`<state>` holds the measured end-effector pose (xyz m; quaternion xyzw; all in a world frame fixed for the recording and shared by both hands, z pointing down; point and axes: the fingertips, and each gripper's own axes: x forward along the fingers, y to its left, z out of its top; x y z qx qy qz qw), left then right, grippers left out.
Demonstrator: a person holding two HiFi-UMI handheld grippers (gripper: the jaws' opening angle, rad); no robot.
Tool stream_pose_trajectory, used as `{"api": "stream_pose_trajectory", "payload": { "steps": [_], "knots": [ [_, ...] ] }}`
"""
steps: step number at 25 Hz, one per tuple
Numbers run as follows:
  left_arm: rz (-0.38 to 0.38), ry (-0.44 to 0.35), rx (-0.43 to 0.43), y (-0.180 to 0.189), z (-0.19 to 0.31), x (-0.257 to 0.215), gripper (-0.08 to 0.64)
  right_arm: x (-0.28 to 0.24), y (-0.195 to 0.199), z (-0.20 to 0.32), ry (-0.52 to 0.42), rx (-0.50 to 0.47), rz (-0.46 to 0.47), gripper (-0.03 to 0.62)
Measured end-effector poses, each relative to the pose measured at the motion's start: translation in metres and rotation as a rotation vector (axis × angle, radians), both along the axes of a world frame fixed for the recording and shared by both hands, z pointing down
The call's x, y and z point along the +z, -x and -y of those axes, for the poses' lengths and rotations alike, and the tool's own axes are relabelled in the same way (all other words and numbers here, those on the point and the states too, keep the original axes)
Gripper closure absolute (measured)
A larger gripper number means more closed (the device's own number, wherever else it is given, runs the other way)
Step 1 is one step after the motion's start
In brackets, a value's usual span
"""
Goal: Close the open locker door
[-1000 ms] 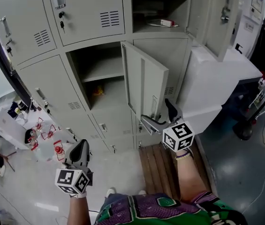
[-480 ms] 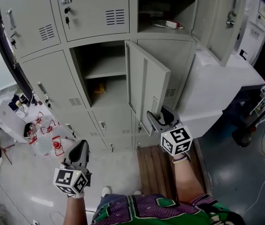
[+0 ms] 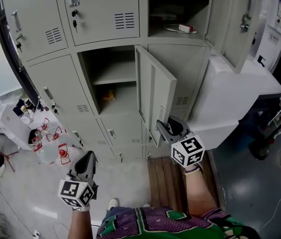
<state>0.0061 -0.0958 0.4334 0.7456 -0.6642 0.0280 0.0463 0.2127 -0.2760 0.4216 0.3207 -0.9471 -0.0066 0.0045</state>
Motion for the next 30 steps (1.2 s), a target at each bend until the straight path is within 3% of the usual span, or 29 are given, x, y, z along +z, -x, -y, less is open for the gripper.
{"api": "stream_pose_trajectory", "payload": {
  "steps": [11, 30],
  "knots": [
    [-0.008, 0.047, -0.046, 0.022, 0.000, 0.018, 0.537, -0.004, 0.037, -0.026, 0.014, -0.197, 0.036, 0.446],
    [-0.041, 0.021, -0.043, 0.094, 0.017, 0.011, 0.537, -0.006, 0.122, -0.046, 0.005, -0.289, 0.002, 0.449]
  ]
}}
